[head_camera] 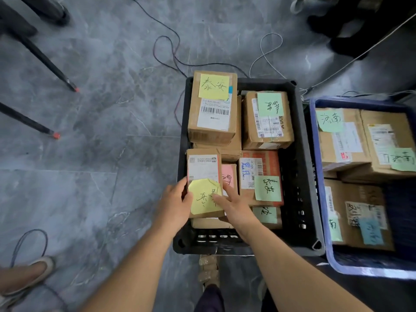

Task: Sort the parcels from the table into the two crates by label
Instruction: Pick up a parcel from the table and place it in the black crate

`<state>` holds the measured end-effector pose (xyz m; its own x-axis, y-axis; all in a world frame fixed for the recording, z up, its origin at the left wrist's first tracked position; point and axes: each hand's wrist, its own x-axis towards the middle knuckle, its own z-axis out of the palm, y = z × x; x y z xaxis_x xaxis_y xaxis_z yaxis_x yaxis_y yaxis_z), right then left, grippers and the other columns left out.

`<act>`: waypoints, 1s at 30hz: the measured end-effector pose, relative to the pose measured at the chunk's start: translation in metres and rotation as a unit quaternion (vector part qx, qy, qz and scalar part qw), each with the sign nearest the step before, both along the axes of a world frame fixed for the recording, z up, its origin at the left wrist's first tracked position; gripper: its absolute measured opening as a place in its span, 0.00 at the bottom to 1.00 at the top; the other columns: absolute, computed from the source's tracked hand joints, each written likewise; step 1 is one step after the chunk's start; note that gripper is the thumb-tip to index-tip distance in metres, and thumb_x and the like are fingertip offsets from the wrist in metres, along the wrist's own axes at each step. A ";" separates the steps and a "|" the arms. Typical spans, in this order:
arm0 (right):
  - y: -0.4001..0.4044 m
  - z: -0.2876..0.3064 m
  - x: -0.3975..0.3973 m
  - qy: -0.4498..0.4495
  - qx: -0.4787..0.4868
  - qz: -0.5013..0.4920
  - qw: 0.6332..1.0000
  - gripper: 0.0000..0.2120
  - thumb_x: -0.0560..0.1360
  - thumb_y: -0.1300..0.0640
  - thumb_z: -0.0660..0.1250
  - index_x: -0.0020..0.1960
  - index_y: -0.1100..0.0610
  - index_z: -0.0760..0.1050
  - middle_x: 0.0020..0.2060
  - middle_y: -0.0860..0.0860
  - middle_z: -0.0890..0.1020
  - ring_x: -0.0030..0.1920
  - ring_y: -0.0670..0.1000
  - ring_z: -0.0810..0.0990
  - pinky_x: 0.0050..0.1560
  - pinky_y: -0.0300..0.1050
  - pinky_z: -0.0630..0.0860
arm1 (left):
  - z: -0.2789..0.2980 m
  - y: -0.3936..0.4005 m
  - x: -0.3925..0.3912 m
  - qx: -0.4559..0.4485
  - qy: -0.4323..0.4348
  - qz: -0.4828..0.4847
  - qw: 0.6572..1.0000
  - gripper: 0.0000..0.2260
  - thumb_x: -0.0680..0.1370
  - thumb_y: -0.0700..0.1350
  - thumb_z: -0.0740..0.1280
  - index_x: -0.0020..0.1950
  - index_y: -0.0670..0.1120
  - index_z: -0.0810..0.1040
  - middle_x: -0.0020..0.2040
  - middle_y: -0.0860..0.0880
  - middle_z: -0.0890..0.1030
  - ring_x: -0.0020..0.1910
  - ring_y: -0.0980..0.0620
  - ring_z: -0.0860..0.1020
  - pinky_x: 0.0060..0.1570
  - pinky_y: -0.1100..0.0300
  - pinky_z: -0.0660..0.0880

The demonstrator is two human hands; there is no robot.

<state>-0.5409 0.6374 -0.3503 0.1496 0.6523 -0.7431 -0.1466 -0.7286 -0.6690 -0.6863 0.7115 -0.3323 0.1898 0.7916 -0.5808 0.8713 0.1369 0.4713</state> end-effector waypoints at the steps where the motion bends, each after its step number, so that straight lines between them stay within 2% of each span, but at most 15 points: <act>1: 0.001 0.004 0.000 -0.009 -0.003 0.011 1.000 0.26 0.81 0.50 0.62 0.77 0.42 0.59 0.61 0.50 0.79 0.58 0.48 0.76 0.59 0.46 0.73 | 0.000 0.000 0.001 0.001 0.001 -0.001 1.000 0.21 0.82 0.50 0.55 0.76 0.58 0.58 0.66 0.47 0.69 0.58 0.47 0.75 0.56 0.51 0.74; 3: 0.004 0.010 0.002 -0.043 -0.018 0.034 0.998 0.28 0.81 0.50 0.62 0.78 0.44 0.56 0.67 0.51 0.75 0.61 0.51 0.75 0.57 0.43 0.72 | 0.003 0.001 0.003 -0.002 0.006 0.002 1.000 0.23 0.82 0.49 0.56 0.77 0.57 0.57 0.68 0.47 0.69 0.60 0.47 0.74 0.55 0.51 0.74; 5: 0.006 0.019 0.005 -0.105 -0.035 0.061 0.992 0.32 0.80 0.48 0.63 0.79 0.46 0.53 0.73 0.53 0.68 0.69 0.54 0.70 0.64 0.47 0.69 | 0.011 0.000 0.004 -0.007 0.007 0.011 1.000 0.25 0.81 0.49 0.58 0.77 0.56 0.56 0.69 0.48 0.69 0.62 0.47 0.73 0.58 0.51 0.74; 7: 0.006 0.031 0.011 -0.178 -0.044 0.095 0.978 0.33 0.79 0.44 0.63 0.79 0.47 0.53 0.75 0.53 0.65 0.71 0.55 0.69 0.67 0.51 0.69 | 0.022 -0.001 0.006 -0.001 0.002 0.013 1.000 0.26 0.80 0.50 0.60 0.77 0.55 0.56 0.70 0.48 0.68 0.63 0.47 0.73 0.59 0.50 0.74; 11: -0.004 0.070 0.028 -0.298 -0.066 0.117 0.945 0.30 0.78 0.43 0.61 0.77 0.49 0.59 0.73 0.53 0.66 0.63 0.54 0.76 0.59 0.54 0.77 | 0.056 -0.006 0.018 0.053 -0.011 -0.022 0.998 0.23 0.80 0.50 0.60 0.75 0.54 0.62 0.67 0.49 0.70 0.63 0.50 0.72 0.59 0.53 0.72; 17: -0.036 0.143 0.059 -0.452 -0.069 0.122 0.881 0.25 0.81 0.44 0.58 0.75 0.52 0.62 0.69 0.53 0.69 0.67 0.54 0.70 0.57 0.50 0.74 | 0.116 -0.025 0.056 0.119 -0.026 -0.171 0.978 0.24 0.82 0.51 0.57 0.77 0.50 0.57 0.74 0.49 0.63 0.72 0.49 0.63 0.66 0.53 0.65; 21: -0.069 0.190 0.080 -0.505 -0.074 0.103 0.854 0.25 0.81 0.45 0.57 0.75 0.53 0.64 0.69 0.53 0.68 0.69 0.55 0.67 0.60 0.50 0.72 | 0.148 -0.042 0.089 0.163 -0.048 -0.253 0.952 0.23 0.81 0.52 0.57 0.76 0.49 0.60 0.73 0.49 0.65 0.71 0.48 0.63 0.66 0.54 0.65; 26: -0.130 0.233 0.109 -0.568 -0.095 0.058 0.815 0.19 0.81 0.46 0.56 0.67 0.55 0.71 0.64 0.53 0.71 0.65 0.54 0.68 0.54 0.48 0.73 | 0.185 -0.077 0.136 0.211 -0.081 -0.329 0.917 0.23 0.81 0.55 0.56 0.75 0.50 0.61 0.73 0.50 0.66 0.72 0.49 0.63 0.68 0.55 0.63; 30: -0.190 0.261 0.128 -0.612 -0.108 0.010 0.784 0.21 0.81 0.45 0.56 0.69 0.53 0.70 0.64 0.51 0.72 0.67 0.54 0.67 0.56 0.48 0.72 | 0.215 -0.120 0.176 0.258 -0.097 -0.385 0.881 0.23 0.81 0.56 0.56 0.74 0.49 0.63 0.72 0.50 0.68 0.70 0.49 0.66 0.64 0.55 0.66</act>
<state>-0.4128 0.4478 -0.0891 0.8269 0.5434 -0.1446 0.5222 -0.8375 -0.1606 -0.5103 0.5913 -0.1171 0.8419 0.5338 -0.0788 0.5081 -0.7351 0.4489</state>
